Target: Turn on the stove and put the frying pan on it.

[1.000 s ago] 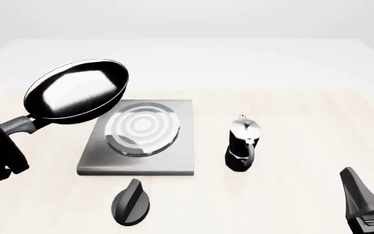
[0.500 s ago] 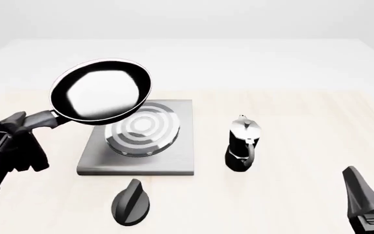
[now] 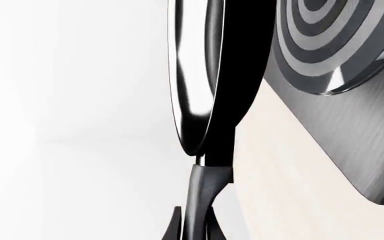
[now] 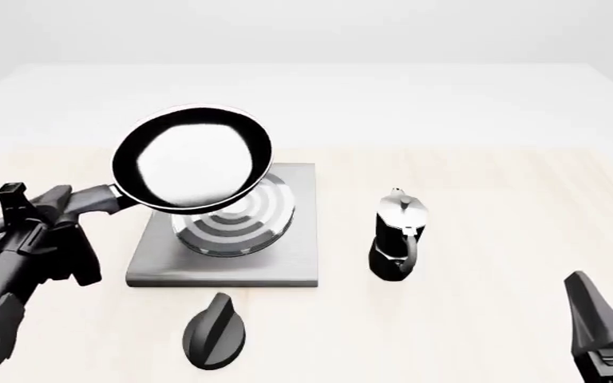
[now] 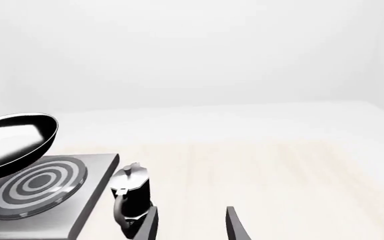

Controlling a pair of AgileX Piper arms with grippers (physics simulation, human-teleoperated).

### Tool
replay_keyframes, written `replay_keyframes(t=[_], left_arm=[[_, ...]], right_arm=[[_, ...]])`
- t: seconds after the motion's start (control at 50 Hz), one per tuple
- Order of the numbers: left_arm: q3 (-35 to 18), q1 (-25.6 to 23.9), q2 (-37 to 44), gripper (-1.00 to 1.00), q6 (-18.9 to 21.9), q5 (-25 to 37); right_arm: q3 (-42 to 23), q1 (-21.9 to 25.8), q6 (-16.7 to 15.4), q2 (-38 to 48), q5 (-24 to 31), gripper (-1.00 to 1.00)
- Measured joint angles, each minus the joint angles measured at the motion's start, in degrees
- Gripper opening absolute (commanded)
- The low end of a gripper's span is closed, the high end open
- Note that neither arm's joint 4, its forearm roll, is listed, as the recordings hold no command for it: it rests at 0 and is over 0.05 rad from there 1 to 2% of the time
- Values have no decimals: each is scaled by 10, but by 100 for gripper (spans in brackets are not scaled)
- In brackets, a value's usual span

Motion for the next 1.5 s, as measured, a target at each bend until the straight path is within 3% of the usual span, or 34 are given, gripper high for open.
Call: replay_keyframes(t=[0.56, 1.5], left_arm=[[13, -34, 49, -100, 9, -47], [41, -50, 141, -100, 18, -136]], right_arm=[[-1, -8, 0, 0, 2, 100], [2, -13, 1, 0, 0, 100]])
